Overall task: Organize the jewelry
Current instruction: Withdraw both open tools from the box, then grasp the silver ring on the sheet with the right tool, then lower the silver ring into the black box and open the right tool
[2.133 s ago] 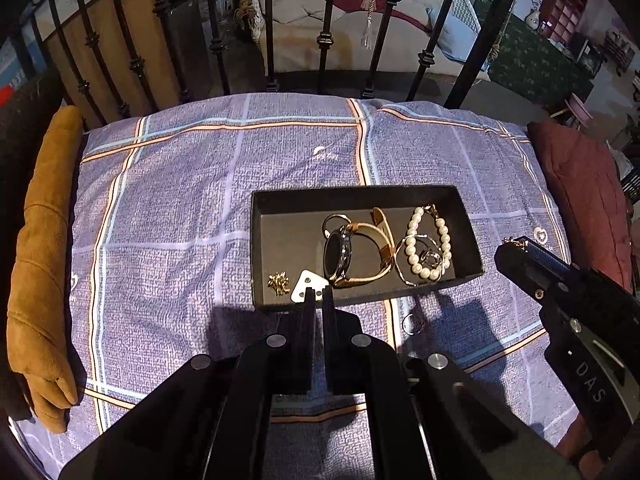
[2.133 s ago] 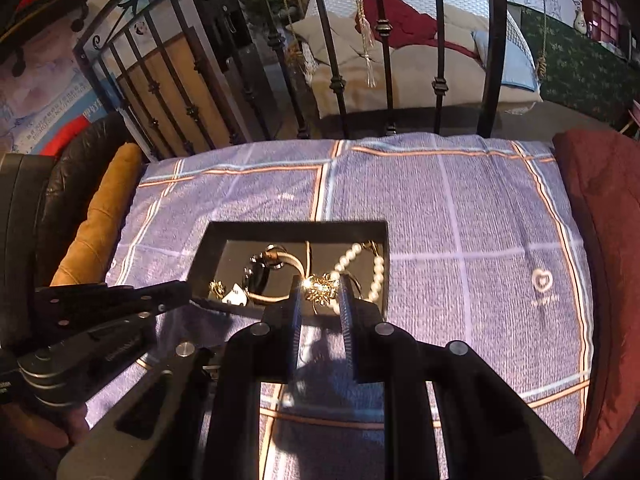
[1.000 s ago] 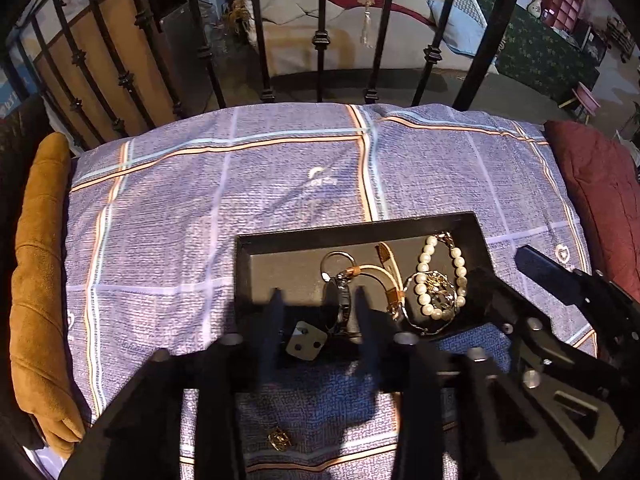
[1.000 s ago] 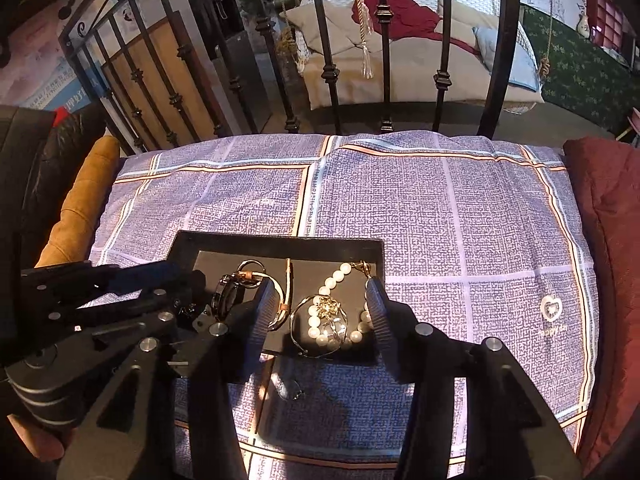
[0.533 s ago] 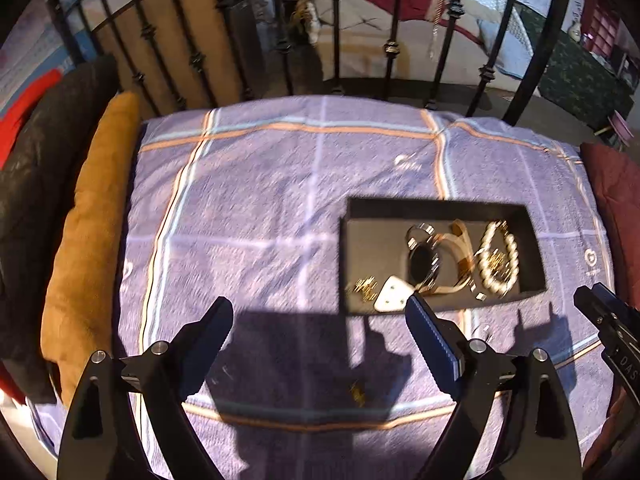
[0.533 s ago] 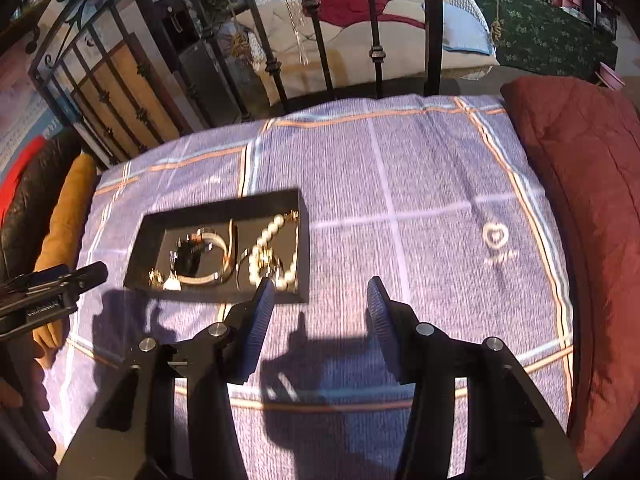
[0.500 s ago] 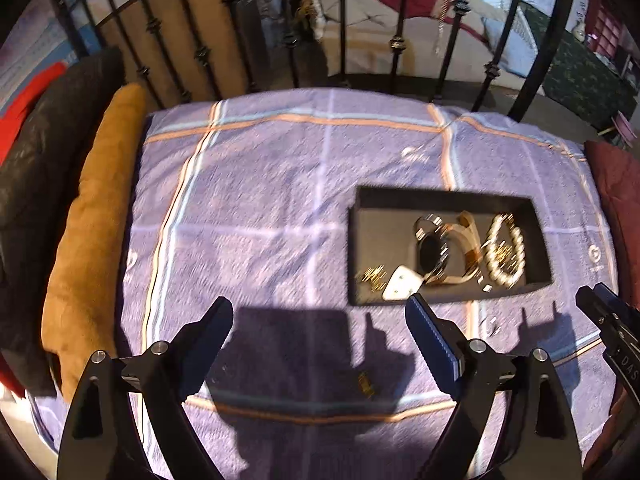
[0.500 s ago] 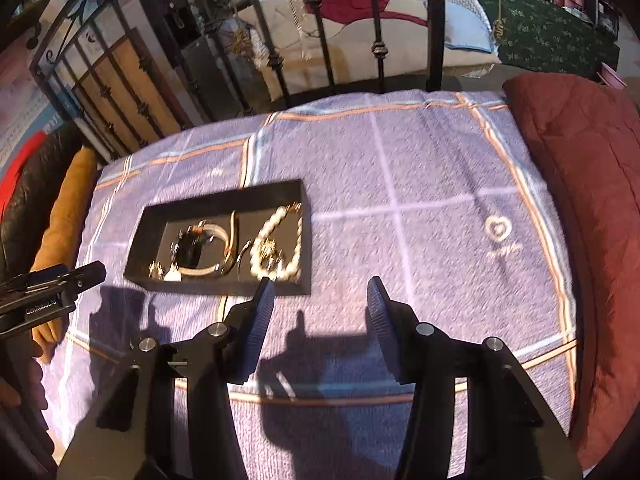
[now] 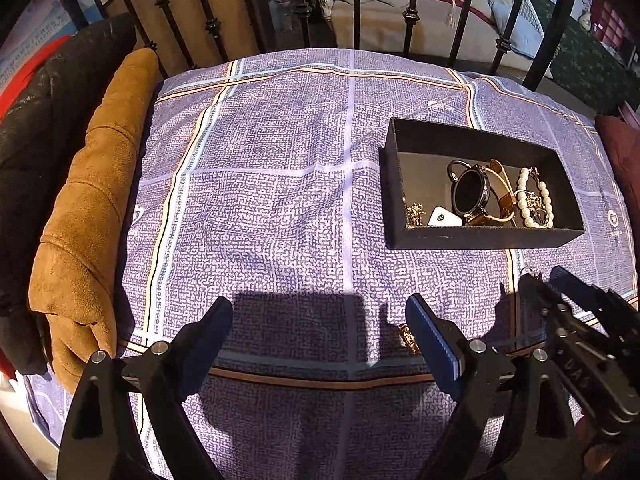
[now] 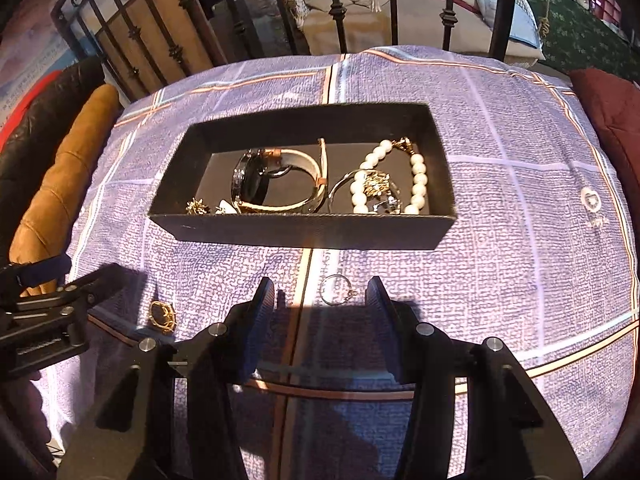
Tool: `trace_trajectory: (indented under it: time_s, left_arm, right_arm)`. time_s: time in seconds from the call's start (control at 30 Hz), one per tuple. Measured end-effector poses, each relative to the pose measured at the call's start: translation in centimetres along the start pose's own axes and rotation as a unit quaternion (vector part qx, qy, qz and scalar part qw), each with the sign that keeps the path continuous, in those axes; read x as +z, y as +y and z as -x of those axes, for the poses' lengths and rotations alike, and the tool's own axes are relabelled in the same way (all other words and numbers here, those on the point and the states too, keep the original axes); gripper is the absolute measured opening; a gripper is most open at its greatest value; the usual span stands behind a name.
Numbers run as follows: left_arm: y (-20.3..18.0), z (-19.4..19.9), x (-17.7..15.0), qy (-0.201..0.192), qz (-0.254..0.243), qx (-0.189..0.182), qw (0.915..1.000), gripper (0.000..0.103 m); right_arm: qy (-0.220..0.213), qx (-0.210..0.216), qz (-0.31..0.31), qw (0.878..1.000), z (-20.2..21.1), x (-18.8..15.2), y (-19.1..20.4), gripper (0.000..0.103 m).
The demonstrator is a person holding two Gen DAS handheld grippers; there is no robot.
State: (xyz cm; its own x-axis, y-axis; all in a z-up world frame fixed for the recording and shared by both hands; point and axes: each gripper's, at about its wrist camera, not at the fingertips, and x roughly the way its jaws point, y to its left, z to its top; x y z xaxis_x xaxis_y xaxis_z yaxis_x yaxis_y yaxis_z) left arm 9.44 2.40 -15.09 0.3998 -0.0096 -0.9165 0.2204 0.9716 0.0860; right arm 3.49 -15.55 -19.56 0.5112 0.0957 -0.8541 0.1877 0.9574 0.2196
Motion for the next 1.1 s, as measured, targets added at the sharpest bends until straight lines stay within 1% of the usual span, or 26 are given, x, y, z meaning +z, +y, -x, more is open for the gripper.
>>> trace_trajectory:
  time_s: [0.13, 0.17, 0.2, 0.23, 0.27, 0.33, 0.43, 0.6, 0.73, 0.8, 0.83, 0.87, 0.9, 0.93, 0.97, 1.0, 1.07, 1.1]
  left_arm:
    - [0.5, -0.6, 0.1, -0.001, 0.003, -0.009, 1.0000, 0.086]
    - [0.6, -0.9, 0.1, 0.001, 0.002, -0.008, 1.0000, 0.086]
    - [0.7, -1.1, 0.1, 0.003, 0.001, -0.006, 1.0000, 0.086]
    - [0.8, -1.4, 0.1, 0.006, 0.000, -0.004, 1.0000, 0.086]
    - [0.9, -1.5, 0.1, 0.006, 0.000, -0.005, 1.0000, 0.086]
    - [1.3, -1.5, 0.1, 0.005, 0.003, -0.007, 1.0000, 0.086]
    - [1.4, -1.2, 0.2, 0.004, 0.005, -0.010, 0.9999, 0.086]
    - [1.1, -0.9, 0.4, 0.002, 0.001, -0.015, 0.9999, 0.086]
    - [0.2, -0.5, 0.8, -0.001, -0.006, -0.022, 0.9997, 0.085]
    - [-0.7, -0.2, 1.1, -0.007, -0.011, -0.027, 0.9996, 0.083]
    - [-1.0, -0.1, 1.3, -0.007, -0.014, -0.029, 0.9995, 0.070]
    - [-1.4, -0.1, 1.5, -0.005, -0.017, -0.034, 0.9993, 0.051]
    - [-1.7, -0.3, 1.7, 0.003, -0.017, -0.038, 0.9991, 0.013]
    - [-2.0, -0.6, 2.0, 0.013, -0.013, -0.048, 0.9987, 0.000]
    - [-2.2, -0.8, 2.1, 0.016, -0.012, -0.066, 0.9976, 0.000]
    - [-2.5, -0.8, 2.2, 0.013, -0.013, -0.074, 0.9971, 0.000]
    - [-3.2, -0.7, 2.4, 0.012, -0.021, -0.064, 0.9976, 0.000]
    - [-3.5, -0.7, 2.6, 0.012, -0.023, -0.068, 0.9974, 0.000]
  right_arm:
    - [0.017, -0.022, 0.004, 1.000, -1.7, -0.4, 0.1, 0.048]
    - [0.013, -0.023, 0.005, 1.000, -1.8, -0.5, 0.1, 0.046]
    - [0.010, -0.024, 0.007, 1.000, -1.8, -0.6, 0.1, 0.042]
    - [0.009, -0.021, 0.008, 1.000, -1.7, -0.7, 0.1, 0.027]
    - [0.011, -0.011, 0.004, 1.000, -1.6, -0.8, -0.1, 0.023]
    - [0.013, 0.005, -0.011, 1.000, -1.3, -0.7, -0.5, 0.023]
    - [0.005, 0.013, -0.016, 1.000, -0.2, -0.5, -0.9, 0.023]
    - [-0.010, 0.015, -0.009, 1.000, 1.6, 0.0, -0.7, 0.023]
    - [-0.020, 0.016, -0.008, 1.000, 2.8, 0.6, -1.0, 0.023]
    - [-0.030, 0.014, -0.007, 0.999, 3.6, 1.1, -1.4, 0.023]
    - [-0.035, 0.014, -0.007, 0.999, 3.8, 1.3, -1.5, 0.023]
    - [-0.039, 0.012, -0.007, 0.999, 4.0, 1.6, -1.6, 0.023]
    - [-0.042, 0.011, -0.006, 0.999, 4.2, 2.1, -1.6, 0.023]
    - [-0.045, 0.012, -0.006, 0.999, 4.4, 2.4, -1.6, 0.023]
    - [-0.050, 0.011, -0.007, 0.999, 4.6, 2.7, -1.8, 0.023]
    - [-0.054, 0.011, -0.008, 0.998, 4.8, 3.0, -1.9, 0.023]
    - [-0.061, 0.012, -0.011, 0.998, 5.2, 3.4, -2.3, 0.023]
    - [-0.063, 0.013, -0.012, 0.998, 5.3, 3.6, -2.4, 0.023]
